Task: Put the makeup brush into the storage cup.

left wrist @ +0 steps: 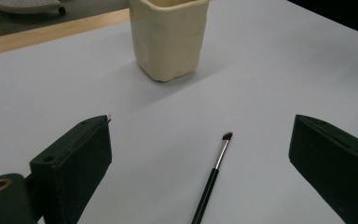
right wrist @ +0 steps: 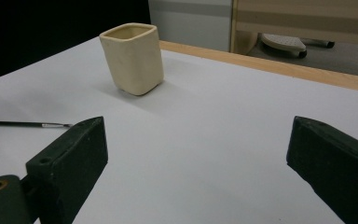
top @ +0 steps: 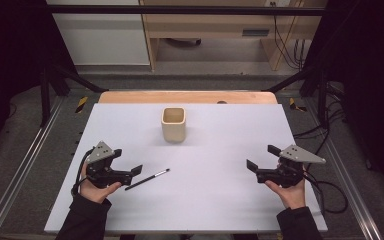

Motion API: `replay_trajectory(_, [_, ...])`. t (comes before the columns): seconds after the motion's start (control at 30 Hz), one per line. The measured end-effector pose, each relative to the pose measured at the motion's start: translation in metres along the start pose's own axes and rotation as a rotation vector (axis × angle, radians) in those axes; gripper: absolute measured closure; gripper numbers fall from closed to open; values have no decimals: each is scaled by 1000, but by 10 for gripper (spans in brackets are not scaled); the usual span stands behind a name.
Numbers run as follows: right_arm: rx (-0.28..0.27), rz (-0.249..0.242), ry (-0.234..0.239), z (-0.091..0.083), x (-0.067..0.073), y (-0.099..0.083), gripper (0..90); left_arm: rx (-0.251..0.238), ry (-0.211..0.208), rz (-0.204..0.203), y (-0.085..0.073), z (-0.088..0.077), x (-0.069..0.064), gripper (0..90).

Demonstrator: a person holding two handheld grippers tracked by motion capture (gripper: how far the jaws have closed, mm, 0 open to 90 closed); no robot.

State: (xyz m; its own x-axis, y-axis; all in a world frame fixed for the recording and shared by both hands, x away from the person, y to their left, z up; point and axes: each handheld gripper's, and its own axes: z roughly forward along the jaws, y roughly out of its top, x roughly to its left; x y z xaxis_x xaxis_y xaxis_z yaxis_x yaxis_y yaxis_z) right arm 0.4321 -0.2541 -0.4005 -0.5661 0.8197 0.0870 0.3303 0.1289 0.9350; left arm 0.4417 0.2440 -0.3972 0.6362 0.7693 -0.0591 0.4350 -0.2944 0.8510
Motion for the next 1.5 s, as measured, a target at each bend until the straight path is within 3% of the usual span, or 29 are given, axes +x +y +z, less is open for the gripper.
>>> replay_trajectory(0.77, [13, 3, 6, 5, 3, -2, 56, 171, -33, 65, -7, 26, -9, 88])
replay_trajectory(1.17, [21, -8, 10, 6, 4, -2, 56, 267, -39, 98, -13, 44, -14, 153])
replay_trajectory(1.5, [27, -10, 13, 8, 4, -3, 56, 310, -34, 116, -16, 52, -16, 209])
